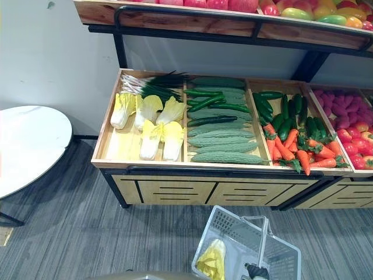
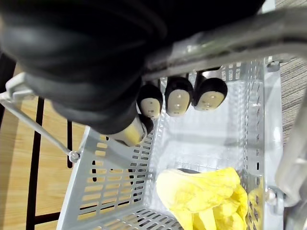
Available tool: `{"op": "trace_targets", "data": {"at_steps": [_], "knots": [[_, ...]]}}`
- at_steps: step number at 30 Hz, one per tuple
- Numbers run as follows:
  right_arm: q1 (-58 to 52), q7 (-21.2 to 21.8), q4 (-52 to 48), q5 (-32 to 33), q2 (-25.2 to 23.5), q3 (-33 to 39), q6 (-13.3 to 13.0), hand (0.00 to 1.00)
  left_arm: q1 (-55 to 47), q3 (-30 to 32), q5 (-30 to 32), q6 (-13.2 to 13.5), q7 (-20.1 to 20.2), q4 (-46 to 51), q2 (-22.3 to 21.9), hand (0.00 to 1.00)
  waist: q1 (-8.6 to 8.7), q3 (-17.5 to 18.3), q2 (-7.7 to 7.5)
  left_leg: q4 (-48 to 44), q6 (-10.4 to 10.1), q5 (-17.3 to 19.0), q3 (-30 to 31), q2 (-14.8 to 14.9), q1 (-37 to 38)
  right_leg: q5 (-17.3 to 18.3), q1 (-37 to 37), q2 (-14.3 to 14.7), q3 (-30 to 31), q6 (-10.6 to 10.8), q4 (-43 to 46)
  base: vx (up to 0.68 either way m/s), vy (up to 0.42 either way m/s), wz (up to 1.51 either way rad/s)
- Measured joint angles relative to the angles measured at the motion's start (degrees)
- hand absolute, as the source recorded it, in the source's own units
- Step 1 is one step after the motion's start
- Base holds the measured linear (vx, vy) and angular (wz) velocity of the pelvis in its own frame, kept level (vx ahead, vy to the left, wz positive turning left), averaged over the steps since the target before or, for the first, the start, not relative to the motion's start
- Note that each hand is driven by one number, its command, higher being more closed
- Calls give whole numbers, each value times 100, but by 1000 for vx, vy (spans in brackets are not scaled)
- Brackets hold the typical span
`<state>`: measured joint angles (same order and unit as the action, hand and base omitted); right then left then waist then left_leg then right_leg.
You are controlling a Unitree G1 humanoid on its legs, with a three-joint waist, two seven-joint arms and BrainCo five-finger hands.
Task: Pick vegetable in the basket
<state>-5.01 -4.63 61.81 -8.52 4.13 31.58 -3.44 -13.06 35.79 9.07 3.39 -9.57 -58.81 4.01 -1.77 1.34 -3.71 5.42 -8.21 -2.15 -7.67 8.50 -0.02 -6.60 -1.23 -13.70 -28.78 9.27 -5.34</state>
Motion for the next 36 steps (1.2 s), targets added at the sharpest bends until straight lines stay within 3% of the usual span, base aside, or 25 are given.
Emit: {"op": "trace_targets", "data": {"at_steps": [7,16,33,36], "knots": [[160,-5,140,-13,86,-581,-91,100,293,-691,2,-13,-1,-45,-15,0,37,-73,132,-1,-10,59,-101,-4,69,0,5,3,98,2,-11,27,-6,-7],[162,-4,208,-24,116,-1042,-99,100,318,-1461,15,-13,-3,-79,-60,0,83,-177,164,-1,-24,76,-113,2,110,18,-4,2,126,4,11,0,0,0],[272,-9,209,-46,116,-1188,-107,100,321,-1753,18,35,-4,-274,15,0,156,-272,207,-3,-43,223,-604,23,440,12,54,28,630,11,57,1,-3,-14],[287,-13,149,-8,118,-1141,-211,100,326,-1768,18,42,1,-277,23,0,166,-467,140,-216,-52,428,-955,58,652,232,317,-38,1040,-22,708,-24,11,-58]]}}
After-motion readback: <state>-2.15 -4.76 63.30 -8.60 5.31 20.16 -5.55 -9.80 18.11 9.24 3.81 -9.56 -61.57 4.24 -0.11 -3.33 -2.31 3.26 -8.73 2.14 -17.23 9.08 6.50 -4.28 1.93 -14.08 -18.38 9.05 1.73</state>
